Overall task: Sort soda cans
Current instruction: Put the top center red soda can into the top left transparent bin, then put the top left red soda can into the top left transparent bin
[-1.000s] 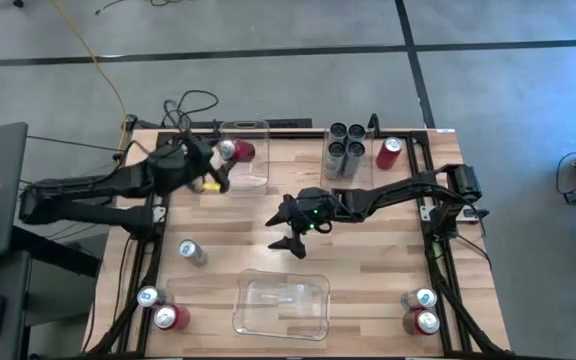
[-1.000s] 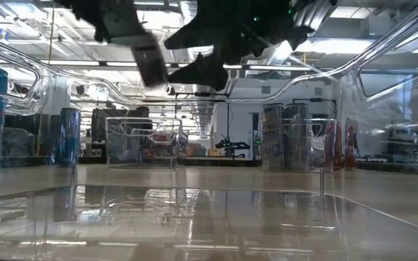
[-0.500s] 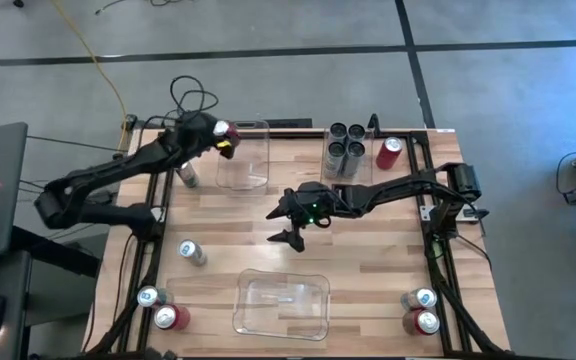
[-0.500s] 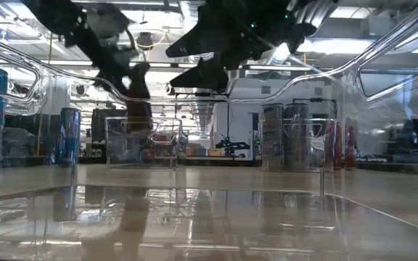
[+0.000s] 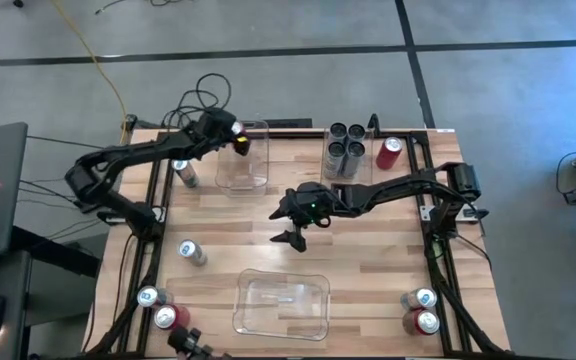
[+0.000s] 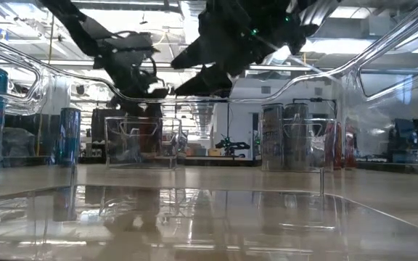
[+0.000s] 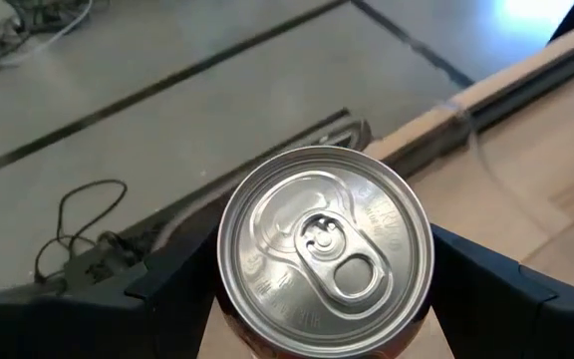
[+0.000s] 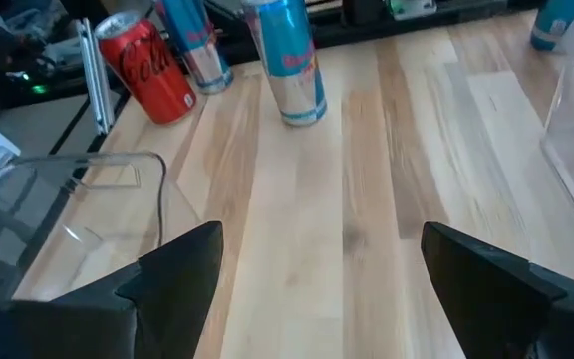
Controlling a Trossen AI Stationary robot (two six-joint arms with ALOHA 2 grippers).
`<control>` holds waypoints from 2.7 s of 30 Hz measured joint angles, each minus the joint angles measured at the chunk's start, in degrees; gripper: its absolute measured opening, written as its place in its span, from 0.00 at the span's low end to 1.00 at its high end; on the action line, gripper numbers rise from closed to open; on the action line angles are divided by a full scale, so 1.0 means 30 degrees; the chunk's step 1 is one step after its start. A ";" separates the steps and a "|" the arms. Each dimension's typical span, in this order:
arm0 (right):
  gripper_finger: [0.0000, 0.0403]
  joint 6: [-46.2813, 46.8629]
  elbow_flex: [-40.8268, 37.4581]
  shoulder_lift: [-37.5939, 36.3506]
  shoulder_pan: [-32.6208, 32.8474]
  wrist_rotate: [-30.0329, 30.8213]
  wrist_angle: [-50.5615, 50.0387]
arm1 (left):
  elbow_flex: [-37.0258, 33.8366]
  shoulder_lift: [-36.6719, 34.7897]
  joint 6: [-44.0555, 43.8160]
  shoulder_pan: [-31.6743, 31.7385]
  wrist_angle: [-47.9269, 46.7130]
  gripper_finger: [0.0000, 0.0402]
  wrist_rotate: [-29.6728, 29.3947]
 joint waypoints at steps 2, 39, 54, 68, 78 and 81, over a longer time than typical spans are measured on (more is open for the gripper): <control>0.89 -0.0007 -0.0007 0.0007 -0.0034 0.0000 -0.0178 | 0.0212 0.0574 0.0055 0.0007 -0.0221 0.75 -0.0047; 0.89 -0.0307 -0.0008 -0.1151 -0.0043 0.0817 -0.1032 | 0.0443 -0.4249 0.1645 -0.0067 -0.1072 0.99 -0.0054; 0.89 -0.1051 0.0000 -0.9880 0.0060 1.0873 -1.2721 | -0.1392 -1.1346 0.2432 -0.6075 -0.0347 0.99 0.2893; 0.89 0.3434 0.0000 -1.4740 -0.3596 1.7008 -2.2934 | -0.5932 -1.1292 0.2257 -1.0076 0.8906 0.99 0.2724; 0.89 0.3388 0.0000 -1.3083 -1.1111 1.1549 -2.3864 | -0.5925 -1.1255 0.2392 -1.0076 0.9602 0.99 0.2700; 0.89 0.3189 0.0000 -1.2361 -1.2789 1.1286 -2.3993 | -0.5925 -1.1249 0.2625 -1.0076 0.9576 0.99 0.2706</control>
